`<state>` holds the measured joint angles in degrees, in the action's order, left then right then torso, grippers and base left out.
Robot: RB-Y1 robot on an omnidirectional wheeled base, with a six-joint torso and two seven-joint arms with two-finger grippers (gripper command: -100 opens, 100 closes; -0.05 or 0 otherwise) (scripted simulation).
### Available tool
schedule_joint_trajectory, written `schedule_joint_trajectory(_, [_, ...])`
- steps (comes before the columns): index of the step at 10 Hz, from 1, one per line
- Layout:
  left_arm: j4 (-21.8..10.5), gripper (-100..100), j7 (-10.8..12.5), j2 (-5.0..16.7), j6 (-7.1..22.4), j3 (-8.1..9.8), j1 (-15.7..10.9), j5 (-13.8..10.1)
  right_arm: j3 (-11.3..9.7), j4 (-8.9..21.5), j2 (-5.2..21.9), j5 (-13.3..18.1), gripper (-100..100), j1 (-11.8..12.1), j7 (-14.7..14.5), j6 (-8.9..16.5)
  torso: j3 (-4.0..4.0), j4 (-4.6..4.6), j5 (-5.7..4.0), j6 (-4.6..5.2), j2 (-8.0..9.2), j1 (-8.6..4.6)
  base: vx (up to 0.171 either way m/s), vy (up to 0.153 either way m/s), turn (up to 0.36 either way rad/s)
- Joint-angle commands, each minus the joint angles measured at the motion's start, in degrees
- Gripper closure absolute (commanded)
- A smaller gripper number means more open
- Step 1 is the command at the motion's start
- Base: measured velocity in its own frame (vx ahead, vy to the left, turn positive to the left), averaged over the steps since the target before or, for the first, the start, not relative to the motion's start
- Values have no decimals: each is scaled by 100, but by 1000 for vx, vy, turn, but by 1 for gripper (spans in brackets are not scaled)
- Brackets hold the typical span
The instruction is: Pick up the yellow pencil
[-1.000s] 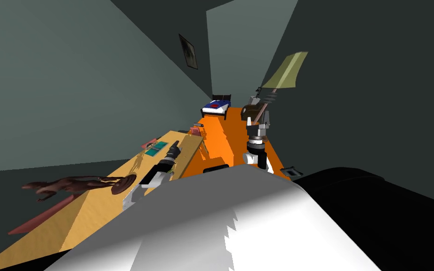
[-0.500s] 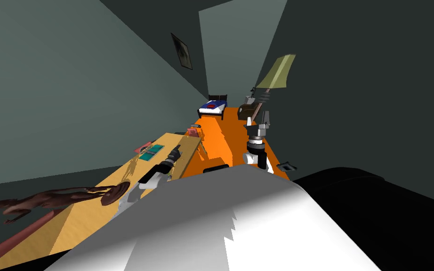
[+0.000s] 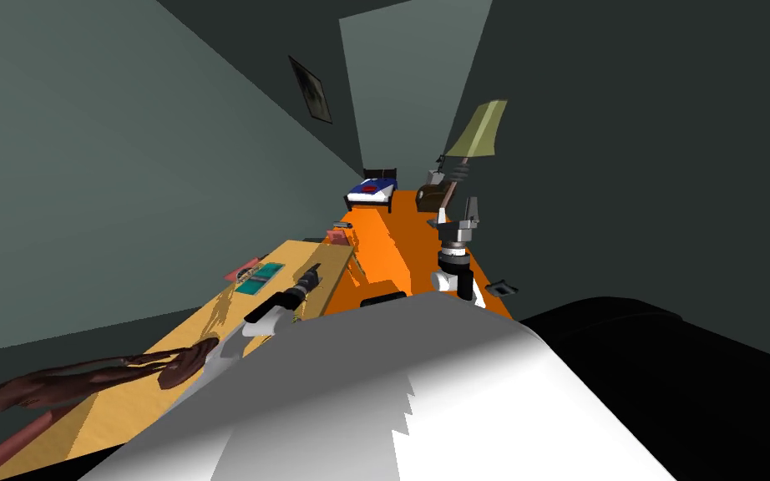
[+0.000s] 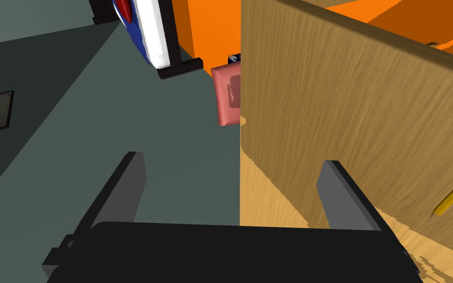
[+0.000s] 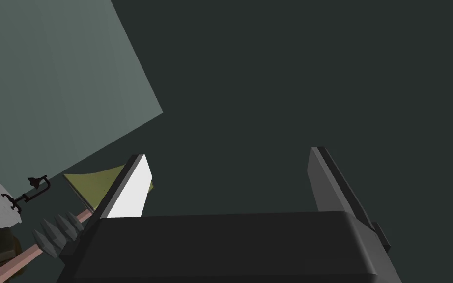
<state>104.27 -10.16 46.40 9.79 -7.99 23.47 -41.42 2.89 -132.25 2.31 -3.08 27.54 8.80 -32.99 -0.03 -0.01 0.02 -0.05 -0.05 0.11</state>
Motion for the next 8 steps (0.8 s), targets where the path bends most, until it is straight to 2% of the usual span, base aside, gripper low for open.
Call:
schedule_joint_trajectory(1, [-261,-100,-27,178,285,-104,-64,-286,0,0,0,0,0,0,0,0,0,0,0,0,0,0,19,26,-145])
schedule_joint_trajectory(2, [-438,-100,-48,308,444,-187,-99,-475,0,0,0,0,0,-1,0,0,-2,-1,0,4,-3,3,36,43,-276])
schedule_joint_trajectory(3, [-472,-100,-48,308,520,-187,-99,-558,0,0,0,0,0,-1,0,0,-5,-2,2,4,-8,9,29,37,-111])
schedule_joint_trajectory(4, [-688,-100,-66,424,697,-272,-132,-799,0,0,0,0,0,0,0,0,-4,-2,2,0,-7,7,27,30,-143])
schedule_joint_trajectory(5, [-838,-100,-81,524,890,-360,-163,-936,0,0,0,0,0,0,0,0,-4,-2,1,3,-8,4,43,45,-253])
schedule_joint_trajectory(6, [-905,-100,-81,524,961,-360,-163,-1032,0,0,0,0,0,0,0,0,-7,-3,2,3,-12,10,28,49,-102])
schedule_joint_trajectory(7, [-1124,-100,-93,612,1118,-449,-193,-1258,0,0,0,0,0,1,0,0,-5,-2,2,-1,-9,10,26,46,-172])
schedule_joint_trajectory(8, [-1124,-100,-93,612,1195,-449,-193,-1258,0,0,0,0,0,0,0,0,-4,-2,2,1,-7,10,21,36,-87])
